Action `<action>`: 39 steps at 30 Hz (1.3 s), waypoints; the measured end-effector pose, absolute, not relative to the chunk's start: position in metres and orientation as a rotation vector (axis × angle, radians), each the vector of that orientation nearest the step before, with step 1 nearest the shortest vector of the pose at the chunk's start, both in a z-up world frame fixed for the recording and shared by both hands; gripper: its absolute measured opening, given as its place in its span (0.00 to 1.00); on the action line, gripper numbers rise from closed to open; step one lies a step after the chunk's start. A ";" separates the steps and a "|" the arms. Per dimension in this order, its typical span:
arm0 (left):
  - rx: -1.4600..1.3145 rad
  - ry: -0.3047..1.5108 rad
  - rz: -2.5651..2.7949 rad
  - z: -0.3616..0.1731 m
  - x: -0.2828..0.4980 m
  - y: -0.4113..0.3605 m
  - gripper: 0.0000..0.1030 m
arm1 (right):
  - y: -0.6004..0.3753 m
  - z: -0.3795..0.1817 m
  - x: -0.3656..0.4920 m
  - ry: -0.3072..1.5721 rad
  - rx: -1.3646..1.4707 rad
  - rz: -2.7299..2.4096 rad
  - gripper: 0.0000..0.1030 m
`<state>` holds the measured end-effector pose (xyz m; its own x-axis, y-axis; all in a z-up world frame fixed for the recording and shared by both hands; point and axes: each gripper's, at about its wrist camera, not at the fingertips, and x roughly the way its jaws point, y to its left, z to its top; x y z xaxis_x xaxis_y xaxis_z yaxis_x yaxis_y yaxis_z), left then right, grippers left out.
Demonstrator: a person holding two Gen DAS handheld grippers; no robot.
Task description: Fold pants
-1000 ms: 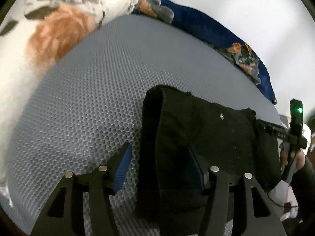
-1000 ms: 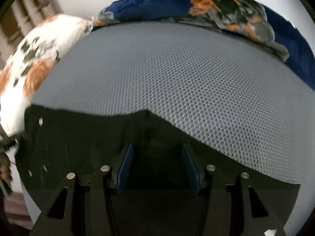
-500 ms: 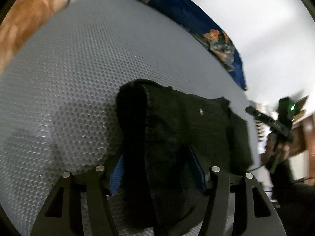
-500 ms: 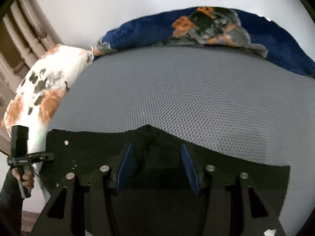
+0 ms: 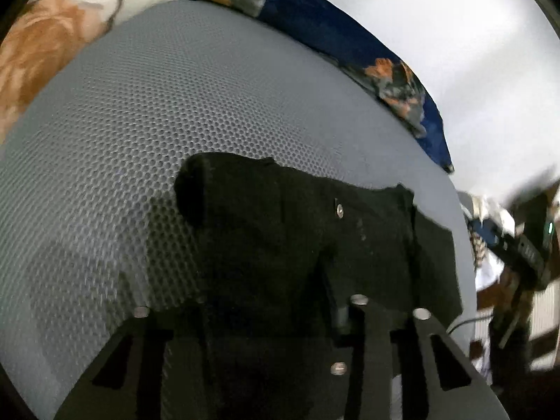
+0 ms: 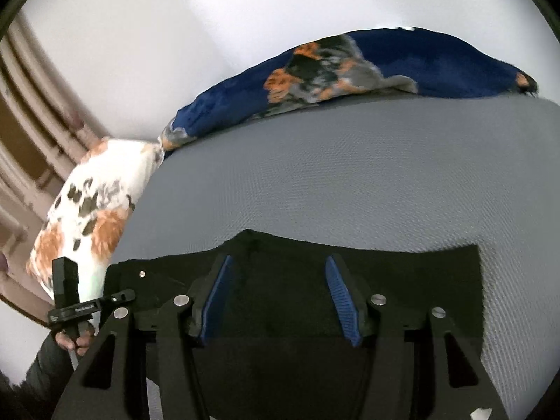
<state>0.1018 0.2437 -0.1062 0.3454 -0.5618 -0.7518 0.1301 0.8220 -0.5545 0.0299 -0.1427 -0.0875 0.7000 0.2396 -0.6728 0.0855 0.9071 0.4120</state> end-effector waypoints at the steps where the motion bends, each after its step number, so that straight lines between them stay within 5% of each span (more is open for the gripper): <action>1: -0.464 1.134 -0.454 -0.100 0.100 0.243 0.29 | -0.151 -0.088 0.025 0.791 0.447 0.076 0.52; 18: -0.545 1.085 -0.482 0.023 0.083 0.061 0.19 | -0.228 -0.085 -0.044 0.745 0.329 -0.074 0.54; 26: -0.366 1.208 -0.536 -0.022 0.089 -0.070 0.16 | -0.252 -0.075 -0.050 0.713 0.420 -0.068 0.54; 34: -0.166 1.219 -0.493 -0.057 0.078 -0.115 0.17 | -0.263 -0.080 -0.044 0.737 0.467 -0.052 0.54; 39: -0.088 1.185 -0.507 -0.060 0.071 -0.123 0.30 | -0.268 -0.085 -0.044 0.748 0.483 -0.055 0.54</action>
